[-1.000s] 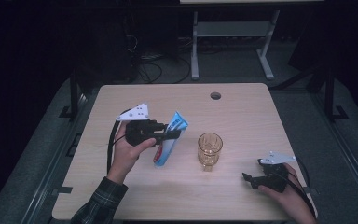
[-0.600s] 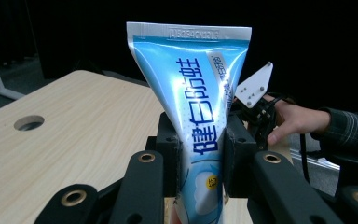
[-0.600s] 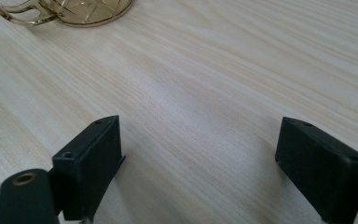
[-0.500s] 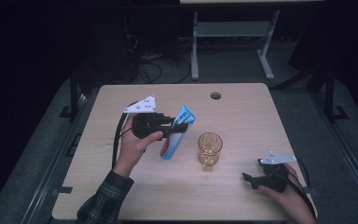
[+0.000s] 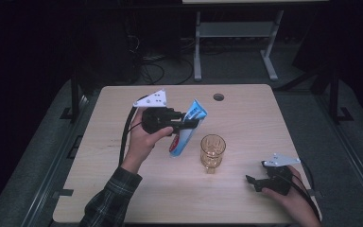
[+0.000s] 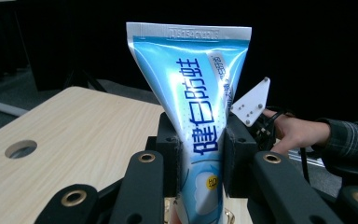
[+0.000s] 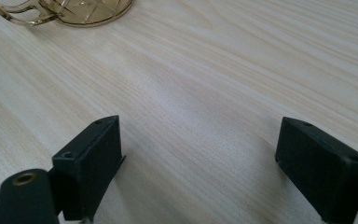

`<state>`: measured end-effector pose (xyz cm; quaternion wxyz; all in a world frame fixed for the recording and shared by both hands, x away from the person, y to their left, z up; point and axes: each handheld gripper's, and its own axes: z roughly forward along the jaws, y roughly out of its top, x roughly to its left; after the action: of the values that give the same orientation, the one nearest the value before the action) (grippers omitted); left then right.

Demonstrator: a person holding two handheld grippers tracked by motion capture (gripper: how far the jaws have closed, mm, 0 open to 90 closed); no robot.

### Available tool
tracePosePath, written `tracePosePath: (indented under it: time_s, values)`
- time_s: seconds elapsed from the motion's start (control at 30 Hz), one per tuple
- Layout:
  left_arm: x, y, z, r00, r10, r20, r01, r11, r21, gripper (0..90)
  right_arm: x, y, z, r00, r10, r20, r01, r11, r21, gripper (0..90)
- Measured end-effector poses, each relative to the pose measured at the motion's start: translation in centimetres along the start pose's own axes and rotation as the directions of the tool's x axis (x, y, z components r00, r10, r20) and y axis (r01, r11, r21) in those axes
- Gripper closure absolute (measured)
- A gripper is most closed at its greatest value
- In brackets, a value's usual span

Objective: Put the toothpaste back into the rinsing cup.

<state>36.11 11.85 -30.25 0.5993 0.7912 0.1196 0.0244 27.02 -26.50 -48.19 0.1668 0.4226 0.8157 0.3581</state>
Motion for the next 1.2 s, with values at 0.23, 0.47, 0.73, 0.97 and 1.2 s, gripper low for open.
tracePosePath:
  time_s: [0.23,0.47,0.73,0.97,1.2]
  values:
    - [0.2,0.8,1.1,0.9998,0.01,0.016,-0.01,0.9999,-0.006,72.3,0.0,0.0,0.0,1.0,0.001,0.0,-0.001,1.0,0.0,13.5]
    - [0.5,1.4,2.2,0.9992,0.015,0.038,-0.014,0.9998,-0.017,72.3,0.0,0.0,0.0,1.0,0.001,0.0,-0.001,1.0,0.0,13.5]
    - [1.0,2.4,3.5,0.9984,0.023,0.052,-0.021,0.9995,-0.024,72.3,0.0,0.0,0.0,1.0,0.001,0.0,-0.001,1.0,0.001,13.5]
    - [1.2,3.1,5.0,0.9963,0.04,0.077,-0.039,0.9991,-0.019,72.2,0.0,0.0,0.0,1.0,0.001,-0.001,-0.001,1.0,0.001,13.5]
    - [1.2,3.5,6.5,0.9934,0.053,0.102,-0.05,0.9984,-0.026,72.2,0.0,0.0,0.0,1.0,0.001,-0.001,-0.001,1.0,0.001,13.5]
